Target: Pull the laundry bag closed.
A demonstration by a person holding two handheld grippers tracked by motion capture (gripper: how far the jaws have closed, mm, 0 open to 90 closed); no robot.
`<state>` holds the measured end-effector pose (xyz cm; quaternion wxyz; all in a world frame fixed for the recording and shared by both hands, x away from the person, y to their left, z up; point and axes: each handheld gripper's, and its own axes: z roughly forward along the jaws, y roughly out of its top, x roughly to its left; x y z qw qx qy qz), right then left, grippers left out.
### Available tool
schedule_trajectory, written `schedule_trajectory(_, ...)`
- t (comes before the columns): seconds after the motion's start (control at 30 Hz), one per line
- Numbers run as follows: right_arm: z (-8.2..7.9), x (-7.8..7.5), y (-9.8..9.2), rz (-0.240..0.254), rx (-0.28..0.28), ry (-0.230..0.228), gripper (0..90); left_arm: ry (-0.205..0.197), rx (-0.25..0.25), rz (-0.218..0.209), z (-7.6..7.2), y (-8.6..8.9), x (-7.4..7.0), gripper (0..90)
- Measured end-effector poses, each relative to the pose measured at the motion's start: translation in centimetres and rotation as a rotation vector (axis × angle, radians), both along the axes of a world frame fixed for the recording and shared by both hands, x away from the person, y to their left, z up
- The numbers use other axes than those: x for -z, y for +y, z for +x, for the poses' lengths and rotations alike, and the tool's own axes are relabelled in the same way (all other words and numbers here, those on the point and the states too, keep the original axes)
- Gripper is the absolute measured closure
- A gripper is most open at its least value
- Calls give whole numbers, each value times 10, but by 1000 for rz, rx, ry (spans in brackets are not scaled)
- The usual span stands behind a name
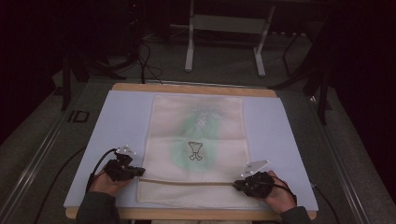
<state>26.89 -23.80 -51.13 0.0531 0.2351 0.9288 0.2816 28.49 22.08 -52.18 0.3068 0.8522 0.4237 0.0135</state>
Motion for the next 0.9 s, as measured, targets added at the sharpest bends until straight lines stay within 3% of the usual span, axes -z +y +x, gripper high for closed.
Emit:
schedule_trajectory(0.33,1,-3,-24,16,37,20,822,-1,1,-7,0,1,0,898)
schedule_trajectory(0.83,0,-10,-26,19,17,5,822,-1,4,2,0,0,0,898)
schedule_trajectory(0.9,0,-12,-28,-10,18,2,823,-1,3,3,0,0,0,898)
